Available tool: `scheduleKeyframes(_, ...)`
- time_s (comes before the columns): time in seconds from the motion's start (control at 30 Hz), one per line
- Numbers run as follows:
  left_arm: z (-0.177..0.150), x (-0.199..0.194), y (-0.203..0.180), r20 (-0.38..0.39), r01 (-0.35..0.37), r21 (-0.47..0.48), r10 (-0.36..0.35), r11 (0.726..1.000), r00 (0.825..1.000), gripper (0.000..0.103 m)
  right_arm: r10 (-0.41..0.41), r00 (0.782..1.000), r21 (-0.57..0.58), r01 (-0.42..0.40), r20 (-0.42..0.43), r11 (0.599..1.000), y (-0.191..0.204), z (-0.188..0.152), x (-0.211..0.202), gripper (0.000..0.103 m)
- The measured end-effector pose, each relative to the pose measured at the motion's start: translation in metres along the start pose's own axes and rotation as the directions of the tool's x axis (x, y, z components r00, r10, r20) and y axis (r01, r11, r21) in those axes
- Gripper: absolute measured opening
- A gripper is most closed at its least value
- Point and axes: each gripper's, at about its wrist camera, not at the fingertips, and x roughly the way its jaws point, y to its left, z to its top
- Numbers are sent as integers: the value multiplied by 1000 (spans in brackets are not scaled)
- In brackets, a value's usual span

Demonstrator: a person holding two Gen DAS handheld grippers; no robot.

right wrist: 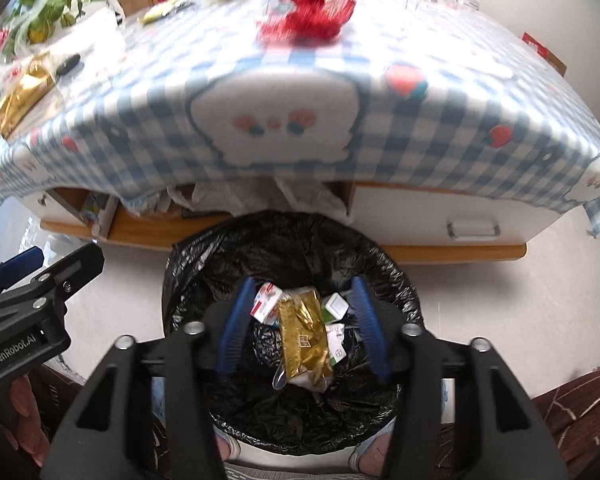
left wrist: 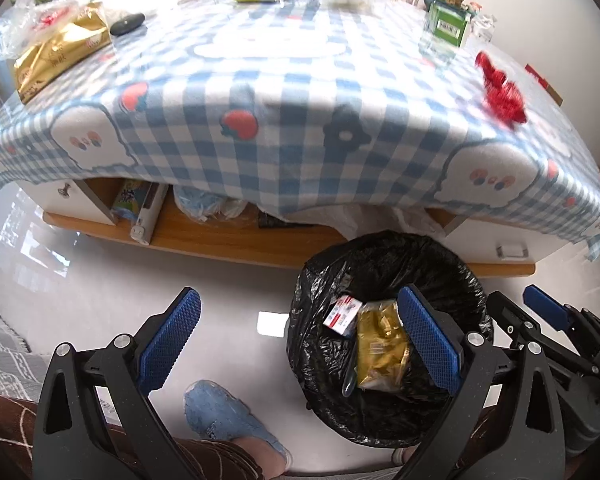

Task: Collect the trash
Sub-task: 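Lower the gold foil bag into the bin and open the right tool, then raise both tools away from the bin back over the table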

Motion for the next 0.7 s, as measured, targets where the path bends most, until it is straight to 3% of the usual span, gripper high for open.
scheduleKeyframes(0.2, 7, -28, -2, 54, -7, 13, 7, 1000, 999, 97, 4, 999, 9, -4, 54, 1000, -6, 11, -27, 75)
scheduleKeyframes(0.4, 17, -56, -1, 97, 5, 10, -6, 1000, 995, 97, -3, 993, -3, 4, 117, 1000, -8, 17, -58, 88)
scheduleKeyframes(0.7, 29, -91, 7, 143, 22, -10, -21, 1000, 989, 97, -24, 980, 2, 24, 198, 1000, -10, 24, -96, 95)
